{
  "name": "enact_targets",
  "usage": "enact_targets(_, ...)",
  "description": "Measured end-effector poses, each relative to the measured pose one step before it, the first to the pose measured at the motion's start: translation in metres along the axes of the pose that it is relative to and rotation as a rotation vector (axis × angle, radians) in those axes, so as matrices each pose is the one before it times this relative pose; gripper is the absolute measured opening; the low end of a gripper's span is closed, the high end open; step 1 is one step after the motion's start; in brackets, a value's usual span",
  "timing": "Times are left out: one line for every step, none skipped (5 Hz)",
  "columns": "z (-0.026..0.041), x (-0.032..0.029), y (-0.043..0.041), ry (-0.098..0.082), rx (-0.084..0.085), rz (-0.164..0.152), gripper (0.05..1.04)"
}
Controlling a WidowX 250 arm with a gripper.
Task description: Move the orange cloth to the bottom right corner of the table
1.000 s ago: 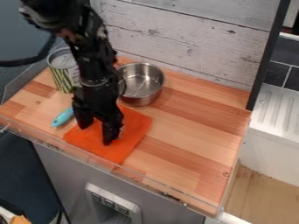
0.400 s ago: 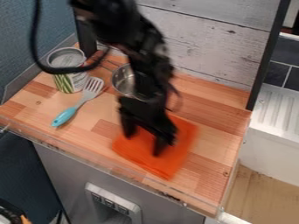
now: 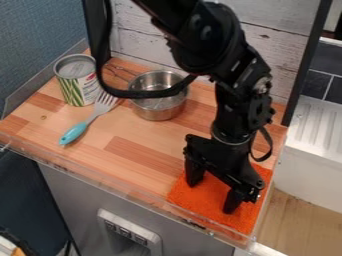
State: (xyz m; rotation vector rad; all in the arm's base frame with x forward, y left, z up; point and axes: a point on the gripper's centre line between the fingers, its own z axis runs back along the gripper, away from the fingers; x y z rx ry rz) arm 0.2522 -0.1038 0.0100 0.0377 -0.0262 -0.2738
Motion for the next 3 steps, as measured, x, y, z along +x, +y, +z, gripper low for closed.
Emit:
enact_targets(0.0038,0.00514,-0.00545,0.0069,-0.0053,0.0348,0.999)
enact_targets(0.02264,0.00132,0.00994,-0.0308,0.0256,0.0397,0.999)
enact_targets(0.03503,0.00124,0.00883,-0.045,0.0212,0.0305,0.999)
